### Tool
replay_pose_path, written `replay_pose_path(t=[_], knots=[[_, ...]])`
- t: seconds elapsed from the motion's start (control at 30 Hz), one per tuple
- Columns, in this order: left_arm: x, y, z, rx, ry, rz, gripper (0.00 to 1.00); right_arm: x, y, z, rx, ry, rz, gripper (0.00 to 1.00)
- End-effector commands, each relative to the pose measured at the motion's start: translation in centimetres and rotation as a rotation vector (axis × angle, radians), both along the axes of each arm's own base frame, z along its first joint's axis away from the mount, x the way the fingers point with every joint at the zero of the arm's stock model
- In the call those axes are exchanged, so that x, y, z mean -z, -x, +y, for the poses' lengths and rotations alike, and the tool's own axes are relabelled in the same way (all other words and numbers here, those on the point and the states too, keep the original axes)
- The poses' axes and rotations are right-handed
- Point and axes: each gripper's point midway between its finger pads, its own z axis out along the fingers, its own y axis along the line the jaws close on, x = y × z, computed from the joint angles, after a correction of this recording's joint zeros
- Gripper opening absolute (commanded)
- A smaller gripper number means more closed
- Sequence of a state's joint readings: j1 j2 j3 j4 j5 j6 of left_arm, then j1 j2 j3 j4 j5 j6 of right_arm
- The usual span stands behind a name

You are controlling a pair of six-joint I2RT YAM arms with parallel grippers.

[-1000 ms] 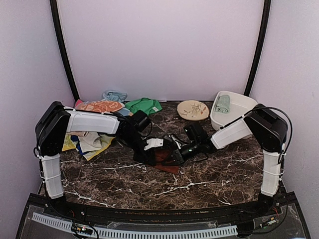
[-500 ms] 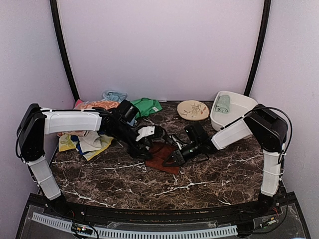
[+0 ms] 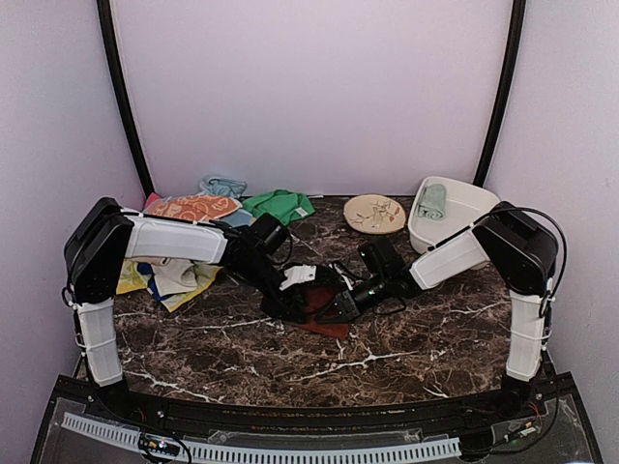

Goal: Roll the towels
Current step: Roll the towel at the center of the board.

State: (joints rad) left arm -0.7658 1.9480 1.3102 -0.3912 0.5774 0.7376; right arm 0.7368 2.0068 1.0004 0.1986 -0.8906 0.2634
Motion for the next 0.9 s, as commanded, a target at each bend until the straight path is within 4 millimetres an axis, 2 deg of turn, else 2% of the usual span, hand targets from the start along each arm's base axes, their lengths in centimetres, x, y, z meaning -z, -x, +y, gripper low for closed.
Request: replay_pose_path(t=[0.0, 0.13, 0.2, 0.23, 0.27, 0.4, 0.43, 0.53, 0.57, 0.6, 0.63, 0.77, 0.87], knots=[[0.2, -0.2, -0.2, -0.01, -0.008, -0.01, 0.51, 3.7, 1.7, -1.8, 0.012, 0.126, 0.136, 0.05], [0.9, 0.5, 0.1, 0.006, -0.021, 0.022, 0.39, 3.6, 1.6, -1.6, 0.013, 0.116, 0.141, 0.05], [1.4, 0.6, 0.1, 0.005, -0.037, 0.043, 0.21, 3.4, 1.5, -1.5, 0.017, 0.109, 0.135, 0.05], [1.7, 0.8, 0.3, 0.001, -0.05, 0.067, 0.07, 3.2, 1.3, -1.4, 0.022, 0.106, 0.127, 0.06], [2.1, 0.9, 0.4, -0.004, -0.066, 0.089, 0.0, 3.1, 1.1, -1.4, 0.031, 0.109, 0.113, 0.08], [2.9, 2.2, 0.7, -0.031, -0.101, 0.206, 0.0, 1.5, -0.5, -1.8, 0.094, 0.089, 0.025, 0.17], [3.1, 2.6, 0.9, -0.039, -0.113, 0.242, 0.0, 1.0, -1.0, -2.0, 0.116, 0.085, -0.001, 0.24], [3.6, 4.2, 1.7, -0.045, -0.147, 0.354, 0.0, -0.5, -2.3, -2.8, 0.172, 0.085, -0.095, 0.37], [3.7, 4.7, 1.9, -0.045, -0.156, 0.382, 0.0, -1.0, -2.6, -3.1, 0.188, 0.085, -0.126, 0.51], [3.8, 5.3, 2.3, -0.044, -0.17, 0.408, 0.0, -1.3, -2.9, -3.4, 0.208, 0.096, -0.159, 0.91], [3.9, 5.9, 2.7, -0.035, -0.183, 0.428, 0.0, -1.6, -3.2, -3.9, 0.232, 0.109, -0.19, 0.99], [5.1, 7.0, 4.8, -0.031, -0.268, 0.456, 0.0, -3.1, -4.7, -6.1, 0.336, 0.164, -0.356, 1.0], [4.6, 7.7, 5.5, -0.045, -0.288, 0.517, 0.0, -6.6, -6.6, -8.3, 0.472, 0.176, -0.529, 1.0]])
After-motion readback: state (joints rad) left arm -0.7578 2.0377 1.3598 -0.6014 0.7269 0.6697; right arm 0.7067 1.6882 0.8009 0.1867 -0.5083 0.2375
